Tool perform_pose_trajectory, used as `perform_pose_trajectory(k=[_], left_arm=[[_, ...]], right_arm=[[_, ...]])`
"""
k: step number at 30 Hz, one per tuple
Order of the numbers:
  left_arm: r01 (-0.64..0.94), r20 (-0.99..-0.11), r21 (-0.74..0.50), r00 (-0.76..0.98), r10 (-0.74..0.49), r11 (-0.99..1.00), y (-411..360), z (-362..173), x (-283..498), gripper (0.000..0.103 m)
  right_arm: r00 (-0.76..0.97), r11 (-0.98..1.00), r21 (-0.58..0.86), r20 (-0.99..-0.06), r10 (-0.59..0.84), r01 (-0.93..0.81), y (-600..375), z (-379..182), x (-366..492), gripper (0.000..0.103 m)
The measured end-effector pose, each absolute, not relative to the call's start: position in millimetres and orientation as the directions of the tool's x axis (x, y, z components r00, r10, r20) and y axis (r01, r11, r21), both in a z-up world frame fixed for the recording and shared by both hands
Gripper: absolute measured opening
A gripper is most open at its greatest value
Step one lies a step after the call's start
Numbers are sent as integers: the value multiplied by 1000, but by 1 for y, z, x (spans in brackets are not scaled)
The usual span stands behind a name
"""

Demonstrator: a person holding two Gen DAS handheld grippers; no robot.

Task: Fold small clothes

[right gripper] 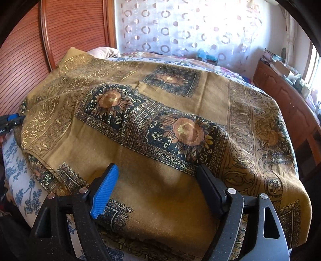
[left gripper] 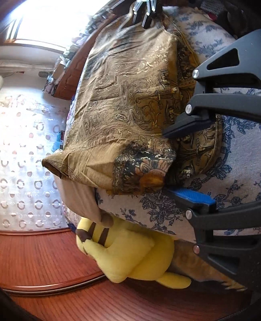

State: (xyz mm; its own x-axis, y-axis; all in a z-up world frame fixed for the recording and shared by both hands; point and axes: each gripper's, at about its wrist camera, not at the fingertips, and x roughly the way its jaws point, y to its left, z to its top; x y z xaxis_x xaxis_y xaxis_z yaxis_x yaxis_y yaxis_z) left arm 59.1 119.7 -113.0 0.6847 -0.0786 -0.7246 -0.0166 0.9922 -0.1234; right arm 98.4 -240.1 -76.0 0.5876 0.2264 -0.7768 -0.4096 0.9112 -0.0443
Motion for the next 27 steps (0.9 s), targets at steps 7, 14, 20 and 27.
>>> perform_pose_trajectory(k=[7,14,20,27], left_arm=[[-43,-663,-196,742,-100,980,137,-91,49,49],[-76,-674,-225,732,-98,971,149,-90,68,49],[-52,-706,-252,693,-147,966,145,-108,77,47],[-18,-712,-249,682,-170,968,137,-116,72,29]], right_arm=[[588,911,-45,-777,226,-410,-241,-76,98,82],[588,911,-44,-777,227,-410,-241,-76,98,82],[588,911,-44,-776,227,-410,-242,-76,98,82],[588,911,-43,-776,228,-410,-242,-77,98,82]])
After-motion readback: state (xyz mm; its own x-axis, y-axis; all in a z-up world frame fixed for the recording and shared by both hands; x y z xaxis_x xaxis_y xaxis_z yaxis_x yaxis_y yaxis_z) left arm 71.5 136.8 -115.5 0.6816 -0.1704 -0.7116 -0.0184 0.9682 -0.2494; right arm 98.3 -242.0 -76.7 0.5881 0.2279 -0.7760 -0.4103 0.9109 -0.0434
